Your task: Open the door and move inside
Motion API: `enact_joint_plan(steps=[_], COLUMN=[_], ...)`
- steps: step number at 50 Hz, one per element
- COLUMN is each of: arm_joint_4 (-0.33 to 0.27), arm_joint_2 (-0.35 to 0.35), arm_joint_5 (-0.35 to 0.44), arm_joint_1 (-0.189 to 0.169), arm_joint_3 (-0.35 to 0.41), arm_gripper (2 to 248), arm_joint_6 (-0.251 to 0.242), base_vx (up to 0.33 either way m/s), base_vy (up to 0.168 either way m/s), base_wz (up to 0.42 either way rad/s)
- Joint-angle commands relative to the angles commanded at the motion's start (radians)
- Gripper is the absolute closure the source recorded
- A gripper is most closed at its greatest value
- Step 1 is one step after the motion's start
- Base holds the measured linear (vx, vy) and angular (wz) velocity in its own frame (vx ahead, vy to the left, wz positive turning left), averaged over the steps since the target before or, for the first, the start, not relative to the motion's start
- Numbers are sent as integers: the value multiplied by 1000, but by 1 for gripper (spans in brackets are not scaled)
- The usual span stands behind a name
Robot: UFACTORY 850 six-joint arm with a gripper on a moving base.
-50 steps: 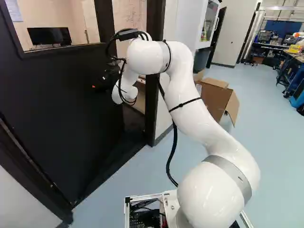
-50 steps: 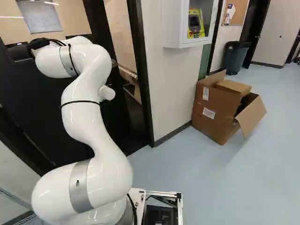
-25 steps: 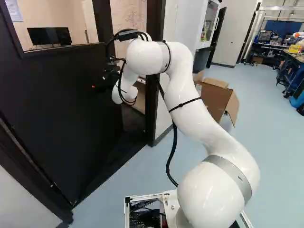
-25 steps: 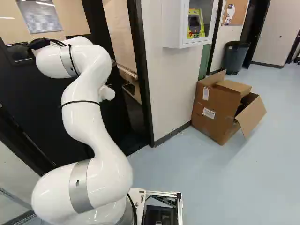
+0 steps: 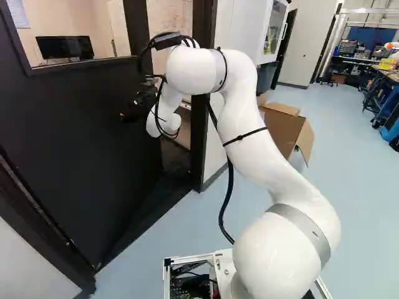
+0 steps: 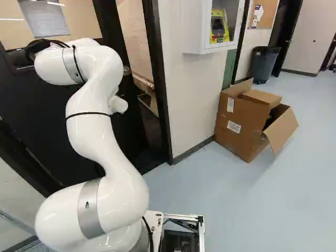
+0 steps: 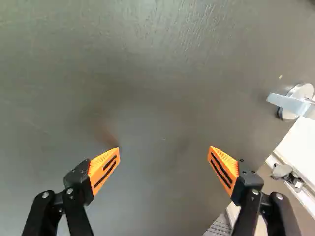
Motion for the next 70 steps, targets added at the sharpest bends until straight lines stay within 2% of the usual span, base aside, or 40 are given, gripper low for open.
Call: enact_joint_plan(steps=[32,70], arm_joint_4=[71,121], arm_joint_2=[143,331], arm_joint_5=[0,0], arm_joint_1=[11,-23], arm_joint_3=[203,456], arm_gripper=[3,3], arm_joint_6=[0,0], base_vx=[0,0], base_vy=[0,0], base_wz=[0,0])
